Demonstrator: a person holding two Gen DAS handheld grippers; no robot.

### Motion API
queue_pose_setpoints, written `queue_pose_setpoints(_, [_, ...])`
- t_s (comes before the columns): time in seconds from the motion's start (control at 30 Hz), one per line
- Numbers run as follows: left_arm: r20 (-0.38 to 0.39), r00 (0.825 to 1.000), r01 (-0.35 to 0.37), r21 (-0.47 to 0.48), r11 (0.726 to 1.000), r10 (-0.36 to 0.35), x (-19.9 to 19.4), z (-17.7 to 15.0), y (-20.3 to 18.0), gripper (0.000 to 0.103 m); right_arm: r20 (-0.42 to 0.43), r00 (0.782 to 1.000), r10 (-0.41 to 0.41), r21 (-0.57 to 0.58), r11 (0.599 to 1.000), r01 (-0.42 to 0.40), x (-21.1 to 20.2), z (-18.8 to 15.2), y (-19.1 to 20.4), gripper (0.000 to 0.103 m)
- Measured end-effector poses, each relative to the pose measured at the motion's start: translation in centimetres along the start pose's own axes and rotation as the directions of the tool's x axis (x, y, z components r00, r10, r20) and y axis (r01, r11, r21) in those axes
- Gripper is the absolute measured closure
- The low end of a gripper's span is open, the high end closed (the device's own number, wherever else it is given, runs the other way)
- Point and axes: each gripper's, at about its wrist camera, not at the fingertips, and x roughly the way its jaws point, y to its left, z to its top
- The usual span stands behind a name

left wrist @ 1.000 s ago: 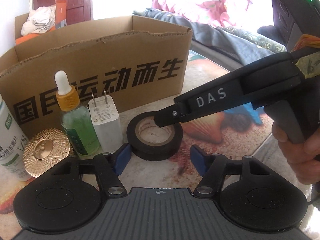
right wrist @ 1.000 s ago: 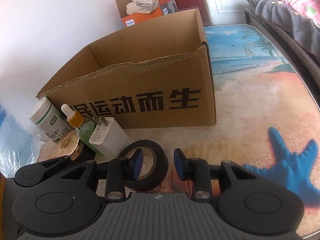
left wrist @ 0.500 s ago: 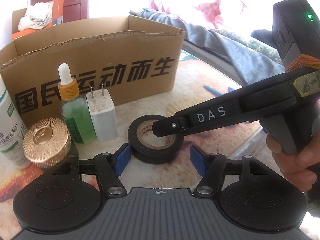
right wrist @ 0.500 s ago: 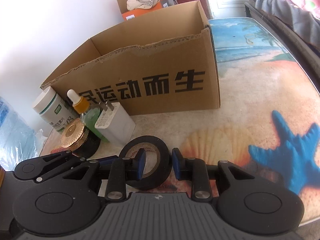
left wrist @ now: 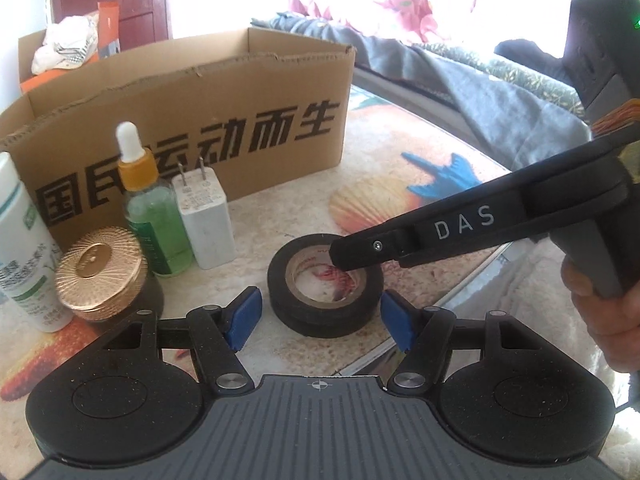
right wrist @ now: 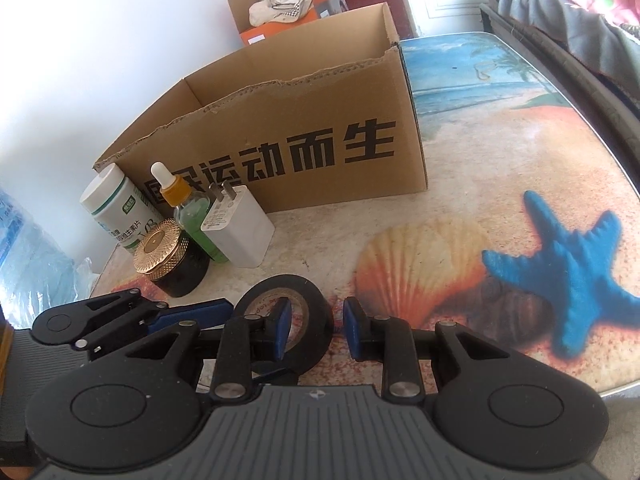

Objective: Organize rigid objects
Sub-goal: 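Grasp the black tape roll by its rim with the right gripper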

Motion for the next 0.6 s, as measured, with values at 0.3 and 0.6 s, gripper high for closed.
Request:
queue_pose_setpoints(0.3, [0.022, 1.0, -0.01, 0.01, 1.0, 0.01, 0.8, 0.3, -0.4, 0.037, 0.005, 1.0, -0.021, -0.052, 0.998, 0.021, 0.8, 0.2, 0.8, 0.078])
queue_pose_setpoints(0.6, [0.01, 1.0, -0.01, 0.05, 0.999, 0.009, 1.4, 0.7, -0.5, 0.035, 0.025, 0.999, -0.042, -0.096, 0.994, 0.044, 1.0, 0.1, 1.3, 0.078])
